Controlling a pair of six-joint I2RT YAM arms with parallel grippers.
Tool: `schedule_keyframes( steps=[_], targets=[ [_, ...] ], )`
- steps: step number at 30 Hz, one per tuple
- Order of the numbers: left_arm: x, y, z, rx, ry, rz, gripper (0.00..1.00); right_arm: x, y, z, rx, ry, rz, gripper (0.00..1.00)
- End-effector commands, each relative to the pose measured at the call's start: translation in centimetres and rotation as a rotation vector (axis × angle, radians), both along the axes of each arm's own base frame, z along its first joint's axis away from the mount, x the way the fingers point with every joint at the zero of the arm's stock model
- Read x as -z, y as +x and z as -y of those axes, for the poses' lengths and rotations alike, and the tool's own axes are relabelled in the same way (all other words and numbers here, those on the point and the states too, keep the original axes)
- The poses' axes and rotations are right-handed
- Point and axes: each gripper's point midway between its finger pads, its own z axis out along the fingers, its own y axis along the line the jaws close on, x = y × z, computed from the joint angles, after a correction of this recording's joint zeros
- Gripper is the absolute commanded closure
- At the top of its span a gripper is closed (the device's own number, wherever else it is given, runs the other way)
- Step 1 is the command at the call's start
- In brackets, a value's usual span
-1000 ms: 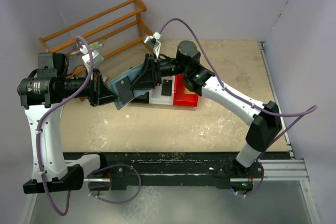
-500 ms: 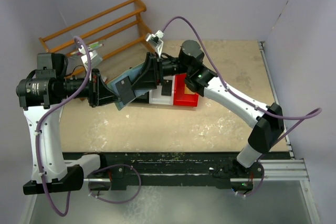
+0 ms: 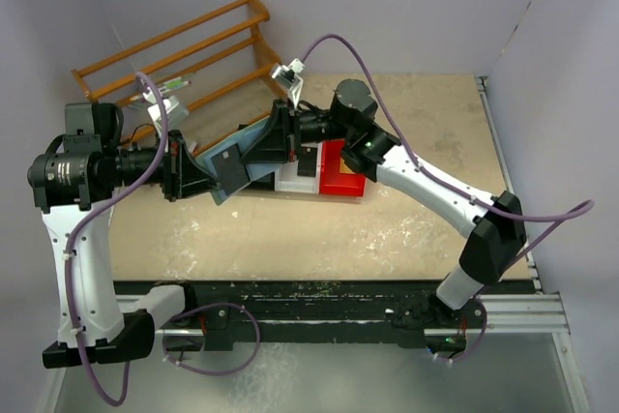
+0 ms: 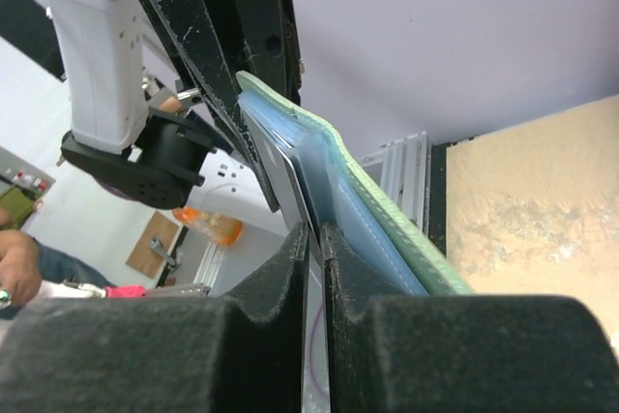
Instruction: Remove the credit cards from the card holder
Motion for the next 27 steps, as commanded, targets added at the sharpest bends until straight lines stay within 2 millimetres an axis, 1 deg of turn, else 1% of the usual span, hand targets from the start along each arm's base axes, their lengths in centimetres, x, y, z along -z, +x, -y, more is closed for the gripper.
schedule_keyframes(
  steps=[1, 2, 5, 8, 11, 12, 14, 15, 16, 18, 20, 22, 24, 27],
  targets=[
    [-0.4, 2.4, -0.5, -0.047, 0.024, 0.09, 0.95, -3.8, -2.6, 0.6, 0.014, 0.077, 0.09, 0.94],
    [-0.5, 2.5, -0.5, -0.049, 0.024, 0.09, 0.94, -3.8, -2.4, 0.6, 0.03, 0.073, 0.092, 1.0],
    [-0.5, 2.6, -0.4, -0.045, 0.015, 0.083, 0.87, -3.8, -2.2, 0.7, 0.047, 0.07, 0.095, 1.0],
    [-0.6, 2.5, -0.2, -0.034, 0.001, 0.079, 0.85, -4.0, -2.4, 0.7, 0.042, 0.077, 0.102, 1.0],
    [-0.8, 2.1, 0.2, -0.005, -0.032, 0.068, 0.74, -4.1, -2.9, 0.6, 0.029, 0.085, 0.107, 1.0],
    [-0.8, 2.1, 0.3, 0.006, -0.043, 0.062, 0.72, -4.1, -3.0, 0.6, 0.025, 0.086, 0.105, 1.0],
    [-0.9, 1.9, 0.6, 0.024, -0.063, 0.054, 0.71, -4.1, -3.2, 0.4, 0.018, 0.088, 0.104, 1.0],
    [-0.9, 1.8, 0.7, 0.033, -0.071, 0.05, 0.72, -4.1, -3.3, 0.4, 0.014, 0.09, 0.104, 1.0],
    [-1.0, 1.6, 0.8, 0.043, -0.079, 0.048, 0.76, -4.1, -3.5, 0.4, 0.009, 0.091, 0.099, 1.0],
    [-1.2, 1.4, 0.9, 0.058, -0.088, 0.051, 0.87, -4.1, -3.7, 0.6, -0.002, 0.096, 0.088, 1.0],
    [-1.5, 0.9, 1.0, 0.075, -0.095, 0.061, 0.94, -4.1, -4.2, 0.8, -0.022, 0.094, 0.093, 1.0],
    [-2.2, 0.3, 1.2, 0.097, -0.108, 0.079, 0.97, -3.9, -4.1, 1.1, -0.024, 0.088, 0.104, 1.0],
    [-2.7, -0.3, 1.4, 0.118, -0.123, 0.089, 0.97, -3.5, -3.6, 1.3, -0.001, 0.072, 0.111, 1.0],
    [-2.9, -0.7, 1.6, 0.135, -0.14, 0.079, 0.97, -3.1, -3.2, 1.6, 0.011, 0.062, 0.107, 1.0]
  ],
)
